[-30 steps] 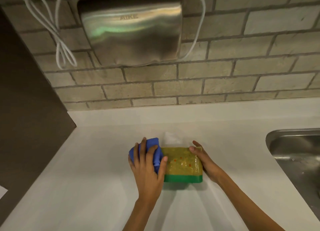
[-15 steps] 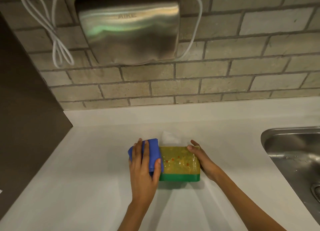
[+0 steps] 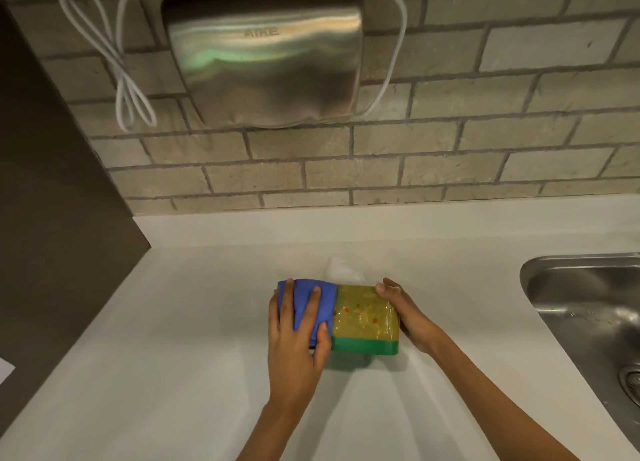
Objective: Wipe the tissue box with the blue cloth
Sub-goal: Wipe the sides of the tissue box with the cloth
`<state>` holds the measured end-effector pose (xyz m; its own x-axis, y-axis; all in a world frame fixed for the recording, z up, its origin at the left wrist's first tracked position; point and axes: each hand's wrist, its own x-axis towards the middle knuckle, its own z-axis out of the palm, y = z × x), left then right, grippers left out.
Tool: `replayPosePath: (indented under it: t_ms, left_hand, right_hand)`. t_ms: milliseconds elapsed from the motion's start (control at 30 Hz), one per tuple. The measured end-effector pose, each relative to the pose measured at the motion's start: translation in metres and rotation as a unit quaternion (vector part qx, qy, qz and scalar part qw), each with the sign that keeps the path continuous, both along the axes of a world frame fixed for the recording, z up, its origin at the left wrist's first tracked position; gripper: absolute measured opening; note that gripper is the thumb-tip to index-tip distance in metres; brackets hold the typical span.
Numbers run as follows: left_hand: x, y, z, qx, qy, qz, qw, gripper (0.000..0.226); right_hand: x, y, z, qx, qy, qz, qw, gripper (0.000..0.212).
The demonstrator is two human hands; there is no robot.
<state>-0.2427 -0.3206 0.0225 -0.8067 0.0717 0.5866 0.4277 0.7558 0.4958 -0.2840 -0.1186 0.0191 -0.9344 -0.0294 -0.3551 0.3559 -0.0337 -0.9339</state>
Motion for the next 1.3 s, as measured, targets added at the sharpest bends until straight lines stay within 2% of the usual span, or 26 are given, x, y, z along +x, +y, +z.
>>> replayPosePath:
  t_ms: [67,133,200,300,467,567,667,767,867,933,1033,1100,1200,1300]
  left_hand:
    - [0.003,-0.011,-0.005,0.031,-0.006,-0.011,0.999,0.047]
    - [0.002,-0.011,-0.001,0.107,-0.032,0.017,0.994,0.049]
    - [-0.002,0.002,0.006,0.130,-0.049,0.048,0.989,0.051]
    - [-0.003,0.023,0.013,0.041,-0.025,0.036,0.998,0.049]
    - [0.013,0.014,-0.016,-0.081,0.057,-0.041,0.994,0.047]
    - [0.016,0.000,-0.018,-0.035,0.025,0.001,0.999,0.046]
    - [0.004,0.012,0.002,0.056,-0.052,0.079,0.994,0.049]
    - [-0.004,0.030,0.014,0.002,-0.048,0.075,0.996,0.050]
    - [-0.004,0.023,0.004,-0.098,0.024,0.010,0.995,0.050]
    - [-0.010,0.016,0.001,-0.077,0.030,0.021,0.996,0.047]
    - [-0.017,0.028,0.017,0.027,-0.040,0.086,0.995,0.046]
    - [-0.015,0.043,0.021,-0.005,-0.035,0.072,0.997,0.046]
    - [-0.006,0.046,0.010,-0.061,0.001,0.019,0.998,0.049]
    - [0.002,0.027,-0.009,-0.076,0.027,-0.011,0.997,0.051]
  right_hand:
    - [0.001,-0.001,0.002,-0.001,0.003,0.006,1.000,0.103]
    - [0.001,-0.001,0.002,0.011,0.001,0.006,1.000,0.114]
    - [0.002,-0.003,0.002,0.021,0.001,0.003,1.000,0.122]
    - [0.002,-0.005,0.002,0.026,0.002,-0.002,1.000,0.124]
    - [0.002,-0.003,0.002,0.017,0.004,-0.004,1.000,0.114]
    - [0.003,-0.003,0.004,0.023,0.009,0.010,1.000,0.119]
    - [0.002,-0.003,0.002,0.019,0.009,0.010,1.000,0.104]
    - [0.001,-0.004,0.002,0.021,0.007,-0.005,1.000,0.085]
    - [0.001,-0.002,0.002,0.026,0.007,-0.007,1.000,0.085]
    - [0.002,-0.004,0.002,0.033,0.006,-0.003,0.999,0.086]
    - [0.002,-0.008,0.003,0.031,0.008,0.001,0.999,0.087]
    - [0.003,-0.009,0.005,0.034,0.014,0.000,0.999,0.090]
    - [0.006,-0.007,0.007,0.039,0.013,0.004,0.999,0.105]
    - [0.008,-0.006,0.006,0.037,0.013,0.001,0.999,0.096]
